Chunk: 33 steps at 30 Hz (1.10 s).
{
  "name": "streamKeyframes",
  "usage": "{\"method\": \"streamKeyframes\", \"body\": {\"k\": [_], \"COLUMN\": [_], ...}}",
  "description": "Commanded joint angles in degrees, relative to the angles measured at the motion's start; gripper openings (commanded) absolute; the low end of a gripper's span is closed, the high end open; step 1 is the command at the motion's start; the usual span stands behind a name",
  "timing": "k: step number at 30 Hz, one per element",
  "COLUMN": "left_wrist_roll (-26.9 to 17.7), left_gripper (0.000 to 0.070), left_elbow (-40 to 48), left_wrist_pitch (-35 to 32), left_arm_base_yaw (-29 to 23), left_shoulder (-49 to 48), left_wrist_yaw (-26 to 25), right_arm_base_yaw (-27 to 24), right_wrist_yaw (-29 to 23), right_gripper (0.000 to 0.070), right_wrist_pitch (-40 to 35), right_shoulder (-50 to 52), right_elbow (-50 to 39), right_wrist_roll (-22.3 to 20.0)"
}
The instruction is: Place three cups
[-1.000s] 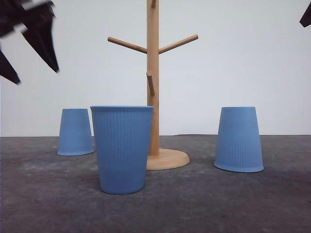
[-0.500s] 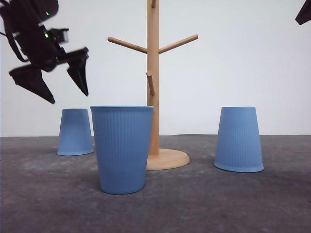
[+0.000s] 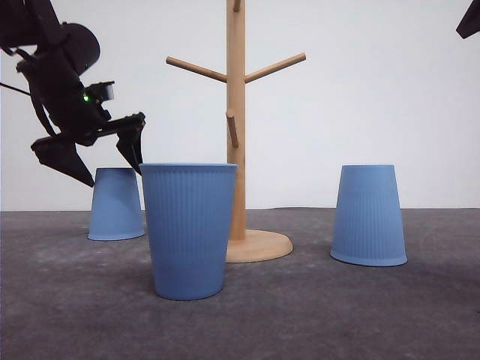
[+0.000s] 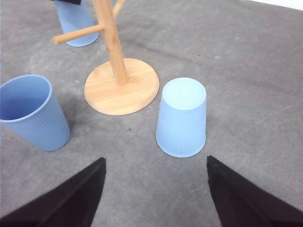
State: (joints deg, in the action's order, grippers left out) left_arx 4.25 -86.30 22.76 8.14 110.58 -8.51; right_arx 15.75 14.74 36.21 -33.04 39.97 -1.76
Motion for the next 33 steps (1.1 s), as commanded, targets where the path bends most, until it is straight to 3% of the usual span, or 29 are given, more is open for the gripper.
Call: {"method": "streamKeyframes", "body": {"k": [1,15,16,19,21,33], "left_wrist_roll": [-0.2,-0.4,-0.4,-0.5,-0.5,-0.3], "left_gripper": [0.0608,0.0581,0.0562,0.0420,0.0389,0.0387], "left_elbow": [-1.5,-1.5,-1.6,-1.9,-2.2,-4.3], "left_wrist_pitch": [-1.0,-1.8,-1.8,-1.6,-1.3,3.7], "left_arm_base_yaw": [0.0,0.0,0.0,0.0,0.0,-0.3], "left_shoulder": [1.9,4.4,4.4,4.4,4.4,1.4], "left_wrist_yaw": [0.2,0.9,1.2,1.4,1.4,1.3], "right_arm_base_yaw": [0.3,0.3,0.3,0.3,0.3,0.3], "right_wrist_yaw": [-0.2,-0.2,-0.2,-0.2,-0.2,-0.2], "right_gripper": [0.0429,0.0429,0.0429,0.0429,0.0429,0.0429], "right_wrist_pitch": [-0.6,-0.6,-0.6,-0.6,-0.6,-0.6], "right_shoulder": [-0.2,-0.2,-0.2,-0.2,-0.2,-0.2], "right_elbow": [1.0,1.0,1.0,1.0,1.0,1.0], "right_wrist_roll": [-0.4,-0.4,-0.4,-0.4,-0.4,-0.4]}}
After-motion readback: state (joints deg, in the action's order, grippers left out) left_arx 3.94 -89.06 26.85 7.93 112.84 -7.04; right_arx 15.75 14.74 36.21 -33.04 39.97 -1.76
